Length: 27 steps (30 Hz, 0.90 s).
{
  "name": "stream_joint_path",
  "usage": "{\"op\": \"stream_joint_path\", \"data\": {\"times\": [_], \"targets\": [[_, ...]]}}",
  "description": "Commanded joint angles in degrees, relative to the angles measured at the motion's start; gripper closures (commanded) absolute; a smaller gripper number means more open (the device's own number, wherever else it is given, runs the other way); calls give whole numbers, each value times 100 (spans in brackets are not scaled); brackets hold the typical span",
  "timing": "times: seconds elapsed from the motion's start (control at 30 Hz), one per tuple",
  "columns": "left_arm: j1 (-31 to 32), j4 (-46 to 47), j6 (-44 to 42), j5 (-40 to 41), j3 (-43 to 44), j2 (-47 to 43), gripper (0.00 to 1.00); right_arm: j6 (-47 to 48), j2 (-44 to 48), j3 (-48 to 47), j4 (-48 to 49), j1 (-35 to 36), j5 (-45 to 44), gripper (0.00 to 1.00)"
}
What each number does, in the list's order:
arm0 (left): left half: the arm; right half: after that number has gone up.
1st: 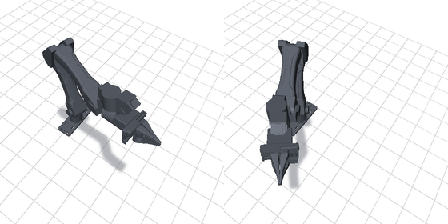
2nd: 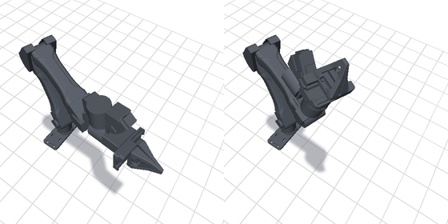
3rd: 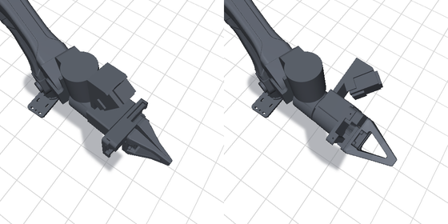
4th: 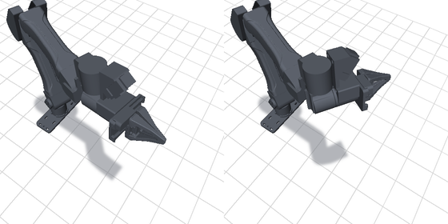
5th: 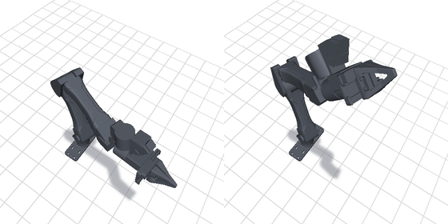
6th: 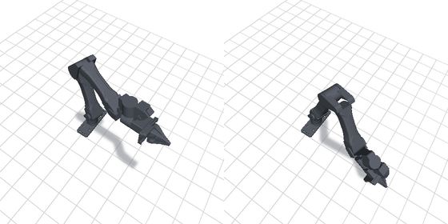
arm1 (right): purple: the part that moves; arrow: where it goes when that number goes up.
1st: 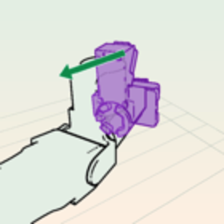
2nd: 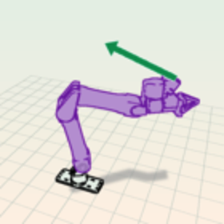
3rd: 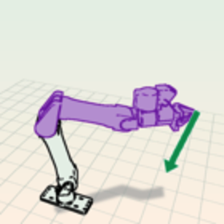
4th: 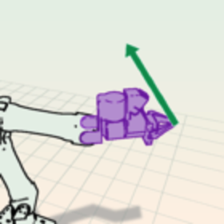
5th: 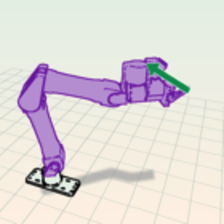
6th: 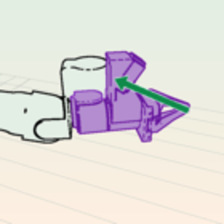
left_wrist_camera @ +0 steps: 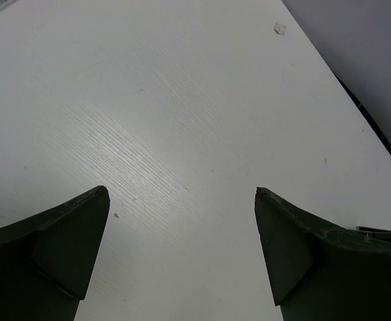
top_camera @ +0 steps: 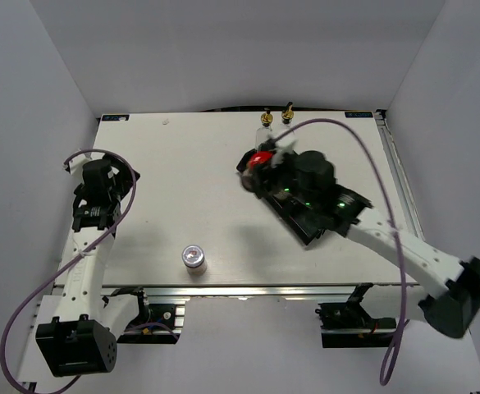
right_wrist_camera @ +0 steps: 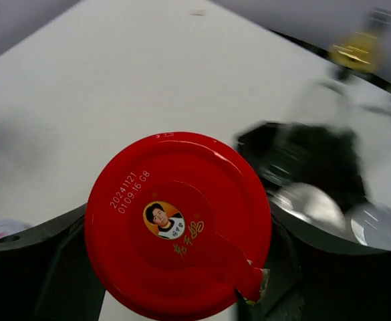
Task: Organize the condiment bottles
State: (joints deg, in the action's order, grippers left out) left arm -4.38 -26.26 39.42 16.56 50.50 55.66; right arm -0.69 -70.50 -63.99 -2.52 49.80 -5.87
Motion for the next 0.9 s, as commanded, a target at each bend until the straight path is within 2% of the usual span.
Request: {"op": "stream_joint_path", "data": {"times": [0.0,0.23,0.4,0.6,0.87], "targets": [[16,297,-5,-582,-198,-152,2,-520,1008,412,-309,-819,-1134,93],[86,359,-31,-926,-330,-20,2,-871,1469,756,-1118,-2052,-2199,93],[332,271,-75,-962,-436,-125,2,-1021,1207,1142,-645,-2817,-1384,93],[911,-1,74,-812,-734,-450,2,-1083,591,1301,-170,-2906,-1259,94],[1844,-441,487,-399,-884,-819,2,-1513,493,2127,611,-2959,-1425,93]]}}
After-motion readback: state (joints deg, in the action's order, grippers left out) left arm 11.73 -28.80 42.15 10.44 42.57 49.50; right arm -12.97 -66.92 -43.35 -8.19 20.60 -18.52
